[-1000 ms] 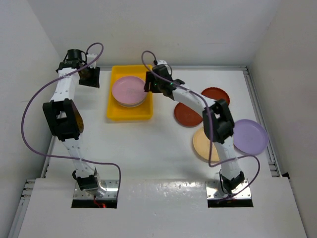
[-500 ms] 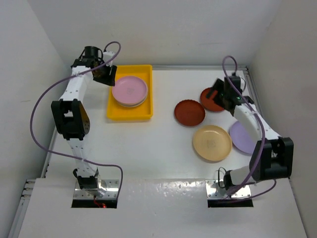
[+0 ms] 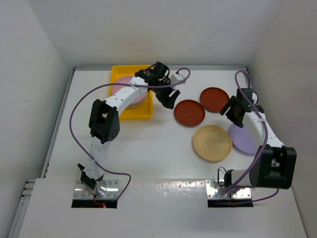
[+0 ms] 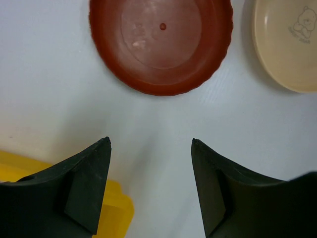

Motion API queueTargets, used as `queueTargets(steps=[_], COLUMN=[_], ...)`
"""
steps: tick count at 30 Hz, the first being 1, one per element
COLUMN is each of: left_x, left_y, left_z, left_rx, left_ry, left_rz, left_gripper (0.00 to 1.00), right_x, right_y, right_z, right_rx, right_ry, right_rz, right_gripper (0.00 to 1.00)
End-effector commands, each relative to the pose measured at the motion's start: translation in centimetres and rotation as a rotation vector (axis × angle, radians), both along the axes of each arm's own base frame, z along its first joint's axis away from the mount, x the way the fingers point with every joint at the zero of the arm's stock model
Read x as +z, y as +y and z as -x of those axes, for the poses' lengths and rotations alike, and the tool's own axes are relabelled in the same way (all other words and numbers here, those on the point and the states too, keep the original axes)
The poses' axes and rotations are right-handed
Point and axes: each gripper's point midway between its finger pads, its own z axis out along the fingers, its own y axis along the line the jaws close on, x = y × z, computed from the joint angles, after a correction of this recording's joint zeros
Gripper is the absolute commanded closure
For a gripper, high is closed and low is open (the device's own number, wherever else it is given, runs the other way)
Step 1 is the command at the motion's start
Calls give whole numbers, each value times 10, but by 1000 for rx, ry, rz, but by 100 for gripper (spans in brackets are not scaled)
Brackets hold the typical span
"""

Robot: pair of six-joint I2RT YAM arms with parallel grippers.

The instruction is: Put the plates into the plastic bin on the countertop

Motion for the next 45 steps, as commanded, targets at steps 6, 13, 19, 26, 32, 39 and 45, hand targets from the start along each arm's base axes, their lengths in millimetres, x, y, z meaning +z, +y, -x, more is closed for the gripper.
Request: queueTargets(steps=[6, 13, 19, 26, 32, 39, 45], left_x=[37, 46, 41, 41, 41, 39, 38], left_y=[42, 85, 111, 114, 119, 129, 135], left_z=[-23, -38, -42, -49, -51, -58, -61], left_rx=[109, 185, 224, 239, 241, 267, 270], left_ry=[-74, -115, -93, -83, -89, -92, -113], left_rz=[-7, -51, -63, -43, -47, -55, -85], left_gripper=[31, 31, 31, 31, 31, 31, 31], right_x=[-35, -50, -55, -70, -80, -96, -99], right_y=[1, 10, 23, 25, 26, 41, 46], right_z=[-19, -25, -23, -14, -13, -6, 23], right_rx=[317, 569, 745, 859, 883, 959, 1033], right_ry=[138, 239, 244, 305, 376, 437, 476], right_rz=[97, 143, 145, 135, 105, 39, 24], right_gripper=[23, 26, 41, 41, 41, 67, 87])
